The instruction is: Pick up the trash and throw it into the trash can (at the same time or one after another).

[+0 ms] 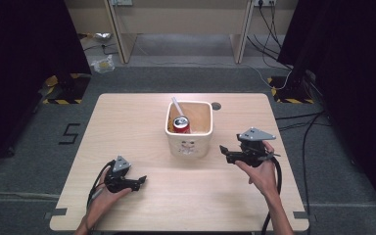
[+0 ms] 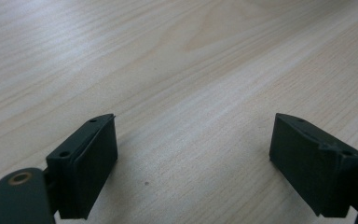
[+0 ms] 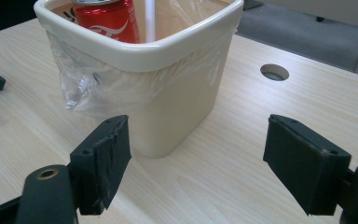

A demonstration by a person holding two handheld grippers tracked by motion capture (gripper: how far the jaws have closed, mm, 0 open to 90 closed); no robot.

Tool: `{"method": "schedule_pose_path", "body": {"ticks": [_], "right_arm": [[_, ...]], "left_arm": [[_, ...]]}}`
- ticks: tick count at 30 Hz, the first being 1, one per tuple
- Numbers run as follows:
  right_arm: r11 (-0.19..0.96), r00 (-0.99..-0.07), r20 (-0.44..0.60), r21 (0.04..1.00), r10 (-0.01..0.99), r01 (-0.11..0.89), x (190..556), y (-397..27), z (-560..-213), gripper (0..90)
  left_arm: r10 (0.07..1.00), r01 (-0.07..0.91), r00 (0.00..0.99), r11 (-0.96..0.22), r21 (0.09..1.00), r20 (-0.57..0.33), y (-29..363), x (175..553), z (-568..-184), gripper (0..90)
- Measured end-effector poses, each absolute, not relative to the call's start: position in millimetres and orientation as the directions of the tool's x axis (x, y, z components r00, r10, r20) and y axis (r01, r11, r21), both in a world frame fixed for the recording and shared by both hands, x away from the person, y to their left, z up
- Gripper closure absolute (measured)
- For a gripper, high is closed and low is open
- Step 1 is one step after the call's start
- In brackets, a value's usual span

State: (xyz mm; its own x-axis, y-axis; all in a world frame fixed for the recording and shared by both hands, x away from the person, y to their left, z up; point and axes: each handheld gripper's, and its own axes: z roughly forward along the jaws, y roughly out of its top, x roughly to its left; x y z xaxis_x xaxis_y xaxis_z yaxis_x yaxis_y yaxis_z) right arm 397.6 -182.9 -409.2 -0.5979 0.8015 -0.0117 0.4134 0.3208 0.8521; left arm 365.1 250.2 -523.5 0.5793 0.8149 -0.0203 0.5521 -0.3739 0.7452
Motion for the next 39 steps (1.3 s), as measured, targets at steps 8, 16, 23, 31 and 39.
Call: {"method": "schedule_pose_path", "body": {"ticks": [8,16,23,31,39], "right_arm": [[0.314,-0.603,0.007,0.849,0.798,0.424,391,-183,-423,22.7],[0.303,-0.594,0.02,0.846,0.804,0.438,381,-186,-439,22.8],[0.294,-0.591,0.037,0.841,0.806,0.454,378,-187,-452,22.9],[0.303,-0.595,0.043,0.83,0.803,0.468,375,-185,-462,23.0],[0.303,-0.587,0.051,0.819,0.808,0.488,370,-190,-470,23.0]], "left_arm": [[0.816,0.552,0.578,-0.375,0.745,-0.018,250,365,-523,14.3],[0.816,0.552,0.578,-0.375,0.745,-0.019,250,365,-523,14.3],[0.815,0.552,0.579,-0.374,0.745,-0.021,250,365,-523,14.3],[0.815,0.552,0.579,-0.375,0.745,-0.019,250,365,-523,14.3],[0.816,0.552,0.578,-0.374,0.745,-0.019,250,365,-523,14.3]]}}
